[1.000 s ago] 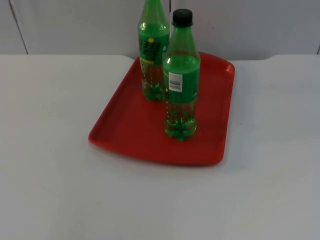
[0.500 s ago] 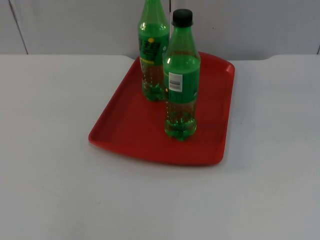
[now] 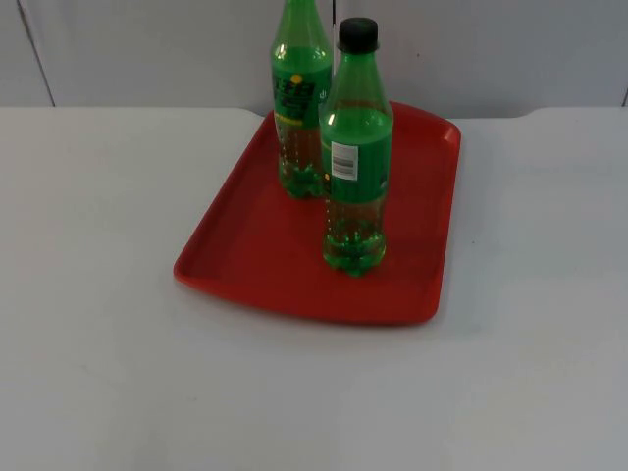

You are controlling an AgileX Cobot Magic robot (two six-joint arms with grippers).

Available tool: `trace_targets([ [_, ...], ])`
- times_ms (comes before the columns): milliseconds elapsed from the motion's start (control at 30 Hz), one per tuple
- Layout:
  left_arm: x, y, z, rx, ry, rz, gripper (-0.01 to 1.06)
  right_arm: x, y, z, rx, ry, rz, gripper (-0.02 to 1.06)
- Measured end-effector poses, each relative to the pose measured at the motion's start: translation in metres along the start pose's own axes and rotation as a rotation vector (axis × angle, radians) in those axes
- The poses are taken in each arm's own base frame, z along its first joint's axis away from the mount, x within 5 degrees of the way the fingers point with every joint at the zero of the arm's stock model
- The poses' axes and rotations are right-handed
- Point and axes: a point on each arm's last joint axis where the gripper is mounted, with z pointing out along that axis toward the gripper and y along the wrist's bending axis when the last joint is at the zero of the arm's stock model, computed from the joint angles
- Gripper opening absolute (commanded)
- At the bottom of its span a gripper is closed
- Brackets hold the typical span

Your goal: Place the bottle upright on the tray.

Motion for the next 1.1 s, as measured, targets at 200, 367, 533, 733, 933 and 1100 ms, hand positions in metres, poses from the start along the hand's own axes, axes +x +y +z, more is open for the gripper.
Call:
trace_targets([
  [200,0.0000,0.0000,0.0000,0.000,0.000,0.000,0.93,0.0000,0.0000,0.0000,0.000,0.000,0.000,1.05],
  [367,0.0000,0.0000,0.0000,0.000,0.000,0.000,0.93,0.0000,0.0000,0.0000,0.000,0.000,0.000,1.05],
  [533,0.0000,0.0000,0.0000,0.000,0.000,0.000,0.93,0.0000,0.0000,0.0000,0.000,0.000,0.000,1.05],
  [733,0.0000,0.0000,0.0000,0.000,0.000,0.000,0.93,0.0000,0.0000,0.0000,0.000,0.000,0.000,1.05],
  [933,0.0000,0.0000,0.0000,0.000,0.000,0.000,0.93,0.0000,0.0000,0.0000,0.000,0.000,0.000,1.05],
  [1100,0.0000,0.0000,0.0000,0.000,0.000,0.000,0.93,0.0000,0.0000,0.0000,0.000,0.000,0.000,1.05],
])
